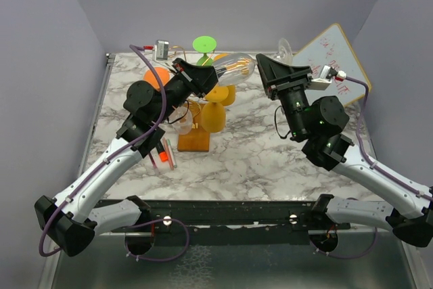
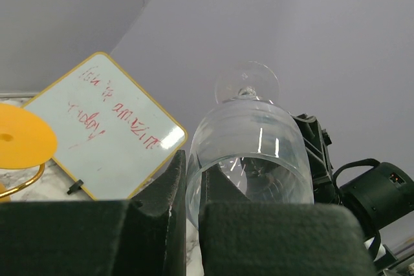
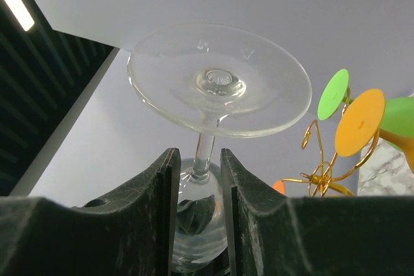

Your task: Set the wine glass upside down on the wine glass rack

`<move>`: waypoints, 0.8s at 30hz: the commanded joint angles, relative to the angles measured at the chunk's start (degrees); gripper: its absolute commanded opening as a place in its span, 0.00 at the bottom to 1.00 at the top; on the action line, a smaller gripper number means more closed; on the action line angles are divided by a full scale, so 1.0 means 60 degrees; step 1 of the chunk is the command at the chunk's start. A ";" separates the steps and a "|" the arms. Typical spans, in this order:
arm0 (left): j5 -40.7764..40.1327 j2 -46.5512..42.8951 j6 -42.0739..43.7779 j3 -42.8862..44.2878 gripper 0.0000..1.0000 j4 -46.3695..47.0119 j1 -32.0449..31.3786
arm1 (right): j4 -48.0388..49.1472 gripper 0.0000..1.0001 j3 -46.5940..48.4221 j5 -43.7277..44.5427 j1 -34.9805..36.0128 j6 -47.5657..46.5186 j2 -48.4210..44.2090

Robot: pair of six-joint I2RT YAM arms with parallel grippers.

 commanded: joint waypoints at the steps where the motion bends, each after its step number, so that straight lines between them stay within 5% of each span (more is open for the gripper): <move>1: -0.0173 -0.0258 0.0018 -0.0076 0.00 0.0718 -0.0046 | 0.0378 0.35 -0.0107 -0.0195 0.0032 0.0162 0.0071; 7: -0.0097 -0.0339 0.0265 -0.0062 0.00 0.0726 -0.0037 | 0.0293 0.28 0.0263 -0.0709 0.0026 -0.0399 0.0205; 12: -0.0047 -0.0507 0.0386 -0.0166 0.03 0.0737 -0.0045 | 0.0531 0.05 0.0186 -0.0913 0.0037 -0.0563 0.0205; 24: -0.0345 -0.1506 0.0746 -0.0863 0.67 -0.0409 -0.0045 | 0.0711 0.01 -0.0556 -0.1259 0.0037 -0.1705 -0.0920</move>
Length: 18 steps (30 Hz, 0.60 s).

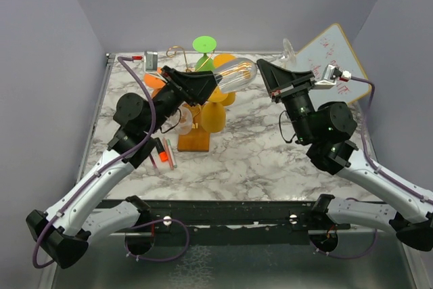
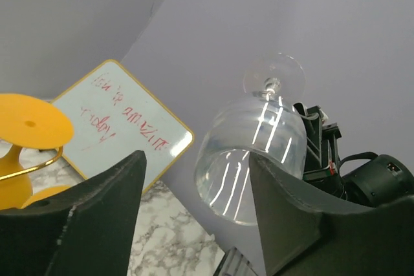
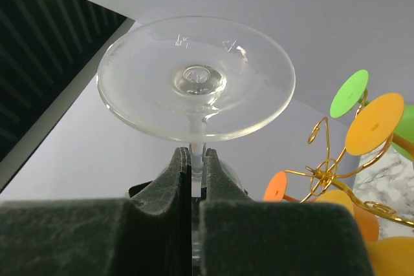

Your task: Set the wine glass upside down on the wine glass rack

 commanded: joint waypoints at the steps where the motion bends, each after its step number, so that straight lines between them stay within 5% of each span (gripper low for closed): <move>1: 0.0209 -0.0641 0.0627 -0.0117 0.71 -0.0726 -0.0048 | -0.0042 0.01 -0.0214 -0.0436 0.0030 -0.0930 -0.0778; 9: 0.2424 -0.1900 0.2317 -0.0210 0.89 -0.2141 -0.0044 | -0.1592 0.01 -0.0126 -0.2111 0.0023 -0.2005 -0.1816; 18: 0.3389 -0.1896 0.1476 0.0535 0.95 -0.2272 -0.0041 | -0.3019 0.01 -0.0159 -0.5211 0.0028 -0.4657 -0.2308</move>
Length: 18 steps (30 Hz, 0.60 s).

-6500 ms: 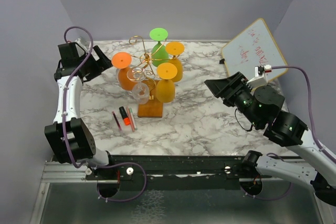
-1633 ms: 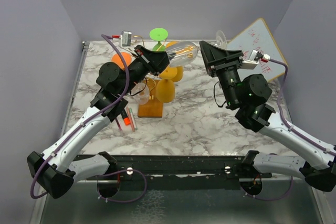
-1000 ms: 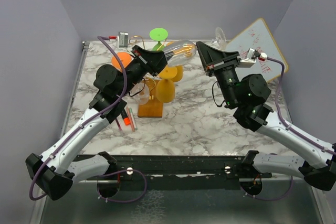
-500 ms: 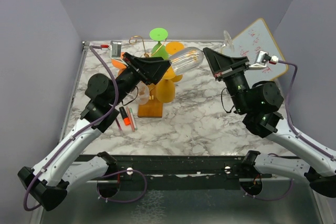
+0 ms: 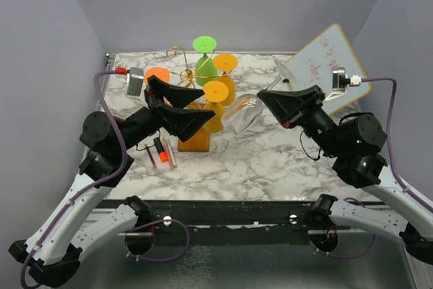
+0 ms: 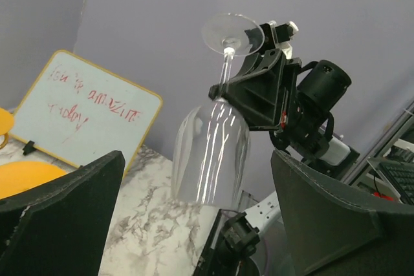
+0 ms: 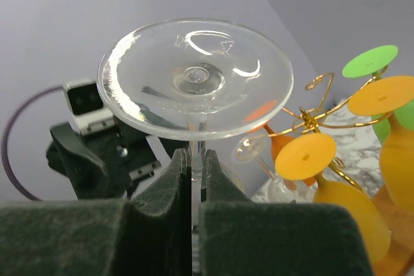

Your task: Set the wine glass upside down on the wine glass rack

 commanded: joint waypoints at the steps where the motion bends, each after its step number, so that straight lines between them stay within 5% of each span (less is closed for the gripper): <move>1: 0.1131 0.0233 -0.0328 0.0431 0.95 -0.0081 -0.0048 | -0.0776 0.01 -0.0051 -0.2048 0.0030 -0.1894 -0.0263; 6: 0.1915 0.0559 -0.0814 0.0555 0.99 0.0603 -0.0045 | -0.1200 0.01 0.0086 -0.3535 0.0026 -0.3768 -0.0206; 13: 0.0539 0.1288 -0.3109 0.1831 0.98 -0.1706 -0.0047 | -0.1616 0.01 0.0065 -0.4609 0.0030 -0.5386 -0.0267; 18: 0.0851 0.1144 -0.5043 0.0984 0.95 -0.0906 -0.0039 | -0.1765 0.01 0.0086 -0.5178 0.0029 -0.6186 -0.0028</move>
